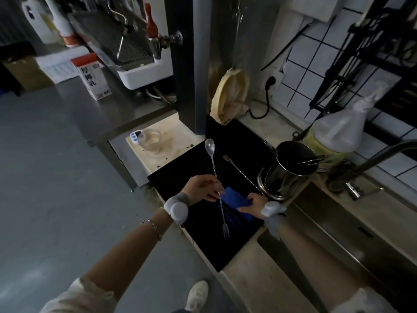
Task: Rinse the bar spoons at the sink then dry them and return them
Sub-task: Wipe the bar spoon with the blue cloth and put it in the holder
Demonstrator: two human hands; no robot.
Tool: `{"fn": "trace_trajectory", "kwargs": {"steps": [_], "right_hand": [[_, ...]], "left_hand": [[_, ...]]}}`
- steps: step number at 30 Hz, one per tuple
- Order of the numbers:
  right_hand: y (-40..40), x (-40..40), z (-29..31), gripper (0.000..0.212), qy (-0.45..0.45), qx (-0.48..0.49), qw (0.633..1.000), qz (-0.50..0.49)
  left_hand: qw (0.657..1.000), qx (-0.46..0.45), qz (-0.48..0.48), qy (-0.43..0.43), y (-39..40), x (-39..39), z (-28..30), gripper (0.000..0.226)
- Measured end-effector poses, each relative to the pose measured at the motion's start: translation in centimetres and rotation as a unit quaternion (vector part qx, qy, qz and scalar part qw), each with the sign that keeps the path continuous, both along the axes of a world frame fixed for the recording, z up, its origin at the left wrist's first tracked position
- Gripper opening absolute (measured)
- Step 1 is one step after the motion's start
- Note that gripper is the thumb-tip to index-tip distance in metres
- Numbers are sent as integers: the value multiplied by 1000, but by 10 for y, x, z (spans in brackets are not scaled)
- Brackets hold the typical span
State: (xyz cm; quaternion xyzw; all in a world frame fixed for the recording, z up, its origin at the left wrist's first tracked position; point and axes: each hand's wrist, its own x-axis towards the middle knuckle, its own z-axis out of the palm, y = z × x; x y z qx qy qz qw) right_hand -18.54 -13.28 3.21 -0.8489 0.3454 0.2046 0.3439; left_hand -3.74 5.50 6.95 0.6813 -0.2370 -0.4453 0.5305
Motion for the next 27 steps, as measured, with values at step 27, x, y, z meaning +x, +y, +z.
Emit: {"fn": "trace_trajectory", "kwargs": {"steps": [27], "right_hand": [[-60,-267,144,52,-451,430,625,-471]], "left_hand": [[966,33,-255,-37,-151,-252,68,17]]}}
